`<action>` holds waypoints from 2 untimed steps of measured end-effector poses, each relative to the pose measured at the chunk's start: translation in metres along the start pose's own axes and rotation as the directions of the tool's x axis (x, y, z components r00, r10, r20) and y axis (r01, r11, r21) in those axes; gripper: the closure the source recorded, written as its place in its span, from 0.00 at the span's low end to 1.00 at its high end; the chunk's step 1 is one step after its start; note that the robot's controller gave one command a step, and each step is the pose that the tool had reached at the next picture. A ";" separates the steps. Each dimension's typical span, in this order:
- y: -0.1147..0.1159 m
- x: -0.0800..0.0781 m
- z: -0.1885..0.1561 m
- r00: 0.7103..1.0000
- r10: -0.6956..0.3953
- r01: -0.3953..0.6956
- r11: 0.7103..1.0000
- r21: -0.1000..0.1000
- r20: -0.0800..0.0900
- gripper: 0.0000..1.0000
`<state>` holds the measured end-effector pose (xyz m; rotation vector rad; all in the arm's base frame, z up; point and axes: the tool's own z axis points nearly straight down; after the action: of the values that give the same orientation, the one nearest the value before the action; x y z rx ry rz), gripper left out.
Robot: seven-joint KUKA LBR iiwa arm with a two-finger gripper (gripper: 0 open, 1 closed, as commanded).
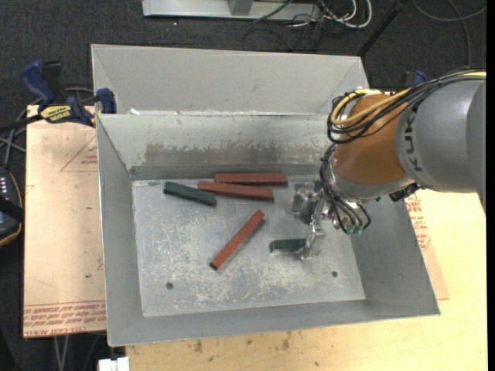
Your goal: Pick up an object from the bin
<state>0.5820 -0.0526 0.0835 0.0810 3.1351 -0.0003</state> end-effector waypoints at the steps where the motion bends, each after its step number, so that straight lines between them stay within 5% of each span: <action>1: 0.002 0.002 0.031 0.999 0.037 -0.037 0.999 -0.003 -0.006 0.00; 2: 0.001 0.005 0.012 1.000 -0.002 0.002 1.000 -0.001 -0.001 0.00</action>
Offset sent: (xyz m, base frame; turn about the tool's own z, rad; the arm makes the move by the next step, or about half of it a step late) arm -0.0062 0.0005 -0.0135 -0.0026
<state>0.5771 -0.0513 0.0714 0.0784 3.1360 0.0010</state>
